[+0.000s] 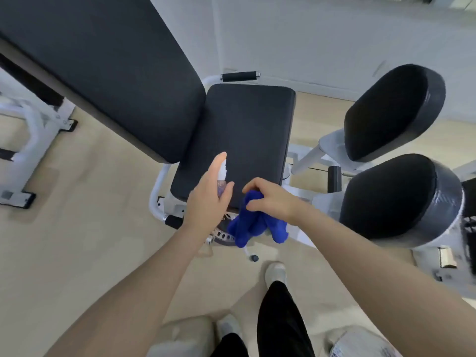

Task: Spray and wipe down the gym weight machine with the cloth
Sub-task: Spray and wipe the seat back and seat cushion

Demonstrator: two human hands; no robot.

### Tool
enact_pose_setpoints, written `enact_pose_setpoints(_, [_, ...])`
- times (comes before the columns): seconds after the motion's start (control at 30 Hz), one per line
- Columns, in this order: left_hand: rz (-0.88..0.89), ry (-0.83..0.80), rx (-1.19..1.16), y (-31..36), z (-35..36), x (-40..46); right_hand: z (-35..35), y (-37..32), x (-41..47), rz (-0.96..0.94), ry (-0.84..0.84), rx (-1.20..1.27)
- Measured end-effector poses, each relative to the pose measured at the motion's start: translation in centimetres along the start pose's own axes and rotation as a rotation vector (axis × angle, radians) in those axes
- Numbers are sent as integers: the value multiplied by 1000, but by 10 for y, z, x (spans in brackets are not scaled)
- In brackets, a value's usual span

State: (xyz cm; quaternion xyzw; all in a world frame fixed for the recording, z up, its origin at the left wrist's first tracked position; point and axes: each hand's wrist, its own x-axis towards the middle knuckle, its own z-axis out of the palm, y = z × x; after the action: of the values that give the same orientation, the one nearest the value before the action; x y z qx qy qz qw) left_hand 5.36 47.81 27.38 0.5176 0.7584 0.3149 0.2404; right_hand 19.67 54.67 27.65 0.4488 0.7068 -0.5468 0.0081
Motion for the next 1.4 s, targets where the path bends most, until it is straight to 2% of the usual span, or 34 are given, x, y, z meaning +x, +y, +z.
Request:
enact_pose_setpoints(0.07, [9, 44, 237, 0, -14, 23, -21, -7, 20, 38, 43, -3])
enact_pose_setpoints(0.13, [13, 117, 422, -1, -29, 50, -43, -17, 53, 21, 185, -127])
enact_pose_setpoints(0.17, [0, 138, 480, -1, -35, 64, -54, -23, 70, 4, 262, -161])
enact_pose_setpoints(0.23, [-19, 148, 541, -4, -45, 85, -69, -33, 95, -30, 361, -70])
enact_pose_setpoints(0.37, [-9, 261, 766, -1, -61, 127, -95, -64, 141, -101, 322, 215])
enact_pose_setpoints(0.43, [-177, 190, 850, 5, -73, 150, -104, -86, 161, -218, 237, 207])
enact_pose_setpoints(0.53, [-360, 178, 852, 15, -91, 179, -113, -117, 187, -366, 173, 212])
enact_pose_setpoints(0.67, [-396, 205, 917, 14, -108, 206, -117, -141, 219, -302, 42, 333])
enact_pose_setpoints(0.8, [-414, 178, 948, 13, -120, 225, -118, -149, 235, -315, 138, 181])
enact_pose_setpoints(0.97, [-422, 202, 965, 5, -130, 228, -112, -148, 239, -261, 153, 91])
enact_pose_setpoints(1.17, [-331, 212, 1029, 17, -150, 228, -109, -148, 237, -195, 185, 31])
enact_pose_setpoints(1.27, [-332, 112, 1018, 15, -130, 227, -115, -133, 233, -151, 204, 59])
enact_pose_setpoints(1.4, [-494, -51, 911, -5, -91, 213, -122, -104, 228, -87, 190, 33])
